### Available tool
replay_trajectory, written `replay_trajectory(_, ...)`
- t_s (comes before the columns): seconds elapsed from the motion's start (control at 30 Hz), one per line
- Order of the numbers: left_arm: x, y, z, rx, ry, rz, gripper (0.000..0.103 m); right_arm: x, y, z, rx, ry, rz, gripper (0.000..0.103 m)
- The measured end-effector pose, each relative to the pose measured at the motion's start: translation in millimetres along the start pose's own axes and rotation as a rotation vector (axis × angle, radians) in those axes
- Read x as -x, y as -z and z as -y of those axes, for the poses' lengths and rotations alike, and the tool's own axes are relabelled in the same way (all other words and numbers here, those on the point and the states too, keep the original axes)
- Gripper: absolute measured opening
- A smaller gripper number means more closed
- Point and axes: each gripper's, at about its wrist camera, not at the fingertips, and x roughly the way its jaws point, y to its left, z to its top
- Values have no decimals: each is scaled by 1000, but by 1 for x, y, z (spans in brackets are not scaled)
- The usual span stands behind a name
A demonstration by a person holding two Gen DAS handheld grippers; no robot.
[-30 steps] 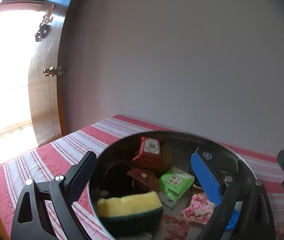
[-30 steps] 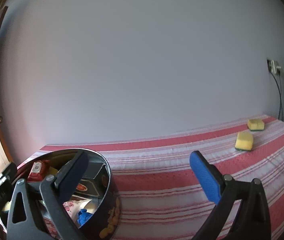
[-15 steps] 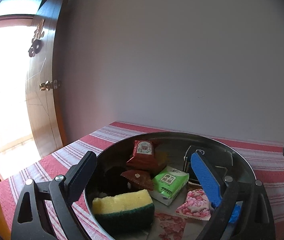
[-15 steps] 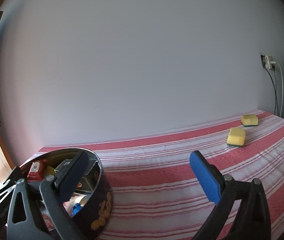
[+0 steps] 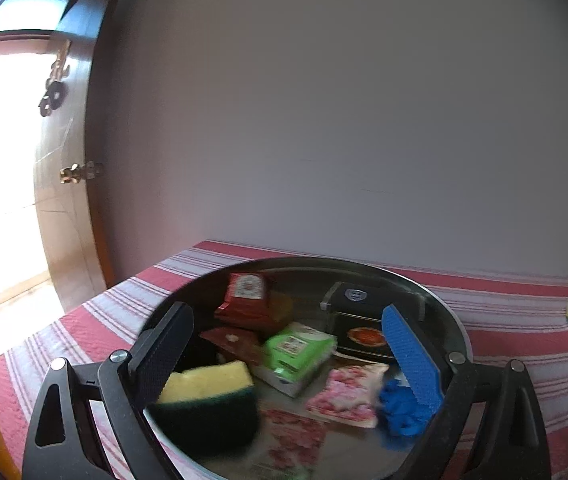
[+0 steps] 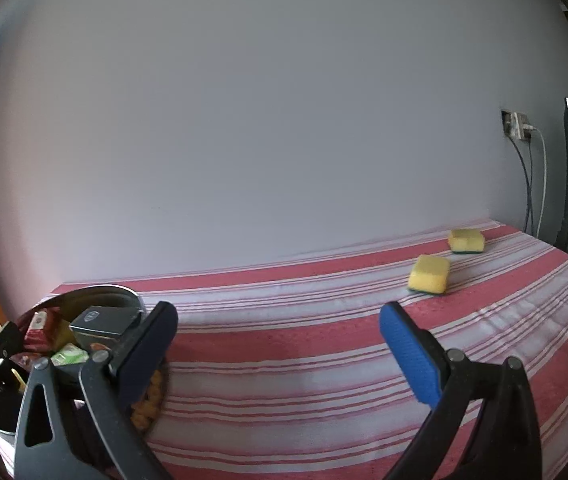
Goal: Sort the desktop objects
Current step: 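Move both tools back toward the two yellow sponges on the bed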
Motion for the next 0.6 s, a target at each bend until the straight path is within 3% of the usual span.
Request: replay_trajectory(0.6,20,5,102,-179,213,-27,97,0,-13,102,-34,126,-18,103)
